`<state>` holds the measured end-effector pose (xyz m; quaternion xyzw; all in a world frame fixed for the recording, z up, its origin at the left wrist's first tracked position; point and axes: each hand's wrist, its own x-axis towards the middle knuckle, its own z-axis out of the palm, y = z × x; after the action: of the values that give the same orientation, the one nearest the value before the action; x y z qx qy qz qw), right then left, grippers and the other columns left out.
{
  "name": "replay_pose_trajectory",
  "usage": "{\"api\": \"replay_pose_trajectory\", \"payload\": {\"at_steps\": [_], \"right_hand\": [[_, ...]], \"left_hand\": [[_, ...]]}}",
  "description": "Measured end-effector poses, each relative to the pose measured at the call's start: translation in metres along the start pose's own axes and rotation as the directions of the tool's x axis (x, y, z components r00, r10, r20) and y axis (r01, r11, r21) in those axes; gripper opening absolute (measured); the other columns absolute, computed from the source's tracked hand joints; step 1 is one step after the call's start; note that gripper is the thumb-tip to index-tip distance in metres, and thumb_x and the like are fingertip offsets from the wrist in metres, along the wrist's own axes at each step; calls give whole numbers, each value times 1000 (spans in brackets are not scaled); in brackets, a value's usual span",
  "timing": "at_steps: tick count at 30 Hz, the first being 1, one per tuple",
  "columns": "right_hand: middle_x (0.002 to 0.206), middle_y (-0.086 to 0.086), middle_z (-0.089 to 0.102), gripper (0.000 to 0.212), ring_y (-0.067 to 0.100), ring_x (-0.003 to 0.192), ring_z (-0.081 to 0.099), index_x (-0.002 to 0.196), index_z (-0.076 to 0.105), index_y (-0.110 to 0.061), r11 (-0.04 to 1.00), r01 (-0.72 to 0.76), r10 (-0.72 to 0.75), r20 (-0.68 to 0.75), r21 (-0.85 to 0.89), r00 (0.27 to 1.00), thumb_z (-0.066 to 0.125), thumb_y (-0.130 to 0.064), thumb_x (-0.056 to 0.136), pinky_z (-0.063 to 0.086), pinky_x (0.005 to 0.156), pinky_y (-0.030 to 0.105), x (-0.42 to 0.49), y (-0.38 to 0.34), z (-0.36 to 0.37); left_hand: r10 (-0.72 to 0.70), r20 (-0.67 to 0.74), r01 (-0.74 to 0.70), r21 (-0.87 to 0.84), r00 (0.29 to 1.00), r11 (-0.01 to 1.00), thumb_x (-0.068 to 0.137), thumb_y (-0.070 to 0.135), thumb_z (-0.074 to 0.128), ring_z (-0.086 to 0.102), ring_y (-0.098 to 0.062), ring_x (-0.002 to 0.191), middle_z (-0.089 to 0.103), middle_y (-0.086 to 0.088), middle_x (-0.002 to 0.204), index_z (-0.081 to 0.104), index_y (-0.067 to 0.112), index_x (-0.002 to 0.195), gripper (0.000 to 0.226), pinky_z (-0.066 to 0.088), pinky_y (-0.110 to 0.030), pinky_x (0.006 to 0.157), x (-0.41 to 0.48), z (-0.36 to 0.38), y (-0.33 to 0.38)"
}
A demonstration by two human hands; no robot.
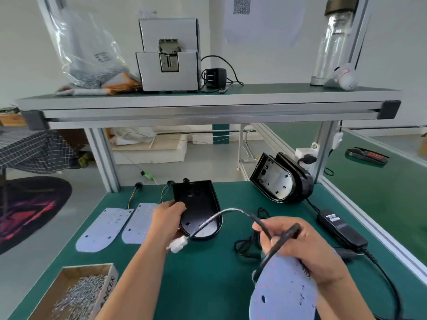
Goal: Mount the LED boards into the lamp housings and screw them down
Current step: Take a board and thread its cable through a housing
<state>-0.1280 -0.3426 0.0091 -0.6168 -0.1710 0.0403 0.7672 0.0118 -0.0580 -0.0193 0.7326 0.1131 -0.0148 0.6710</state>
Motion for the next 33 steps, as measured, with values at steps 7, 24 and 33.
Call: {"api": "replay_pose_trajectory", "payload": {"at_steps": [7, 24, 33], "right_hand": [[77, 17, 62, 43, 19, 59, 56, 119, 78, -1, 993, 42, -26, -147, 108, 989, 76, -4, 76, 47, 57, 25, 1, 2, 1], [92, 14, 74, 44, 24, 81, 65, 119, 82, -18, 996, -57, 32, -313, -72, 949, 83, -20, 75, 53, 81, 32, 11, 11, 3], [104, 13, 81, 50, 16, 95, 75, 115, 84, -24, 982, -87, 58, -170, -168, 984, 90, -34, 66, 57, 84, 19, 8, 8, 18]], "left_hand": [[59, -10, -59, -11, 998, 998, 81, 17, 56, 27, -21, 72, 32, -5, 75, 38, 17, 78, 18, 21, -40, 69, -63, -4, -28], [146, -168, -166, -106, 975, 980, 75, 30, 51, 33, -8, 52, 43, 17, 60, 64, 27, 94, 24, 32, -16, 44, -71, -3, -42], [236, -150, -223, 99, 960, 970, 77, 37, 45, 36, -9, 48, 45, 17, 57, 58, 30, 102, 29, 34, -31, 53, -74, -9, -35]]}}
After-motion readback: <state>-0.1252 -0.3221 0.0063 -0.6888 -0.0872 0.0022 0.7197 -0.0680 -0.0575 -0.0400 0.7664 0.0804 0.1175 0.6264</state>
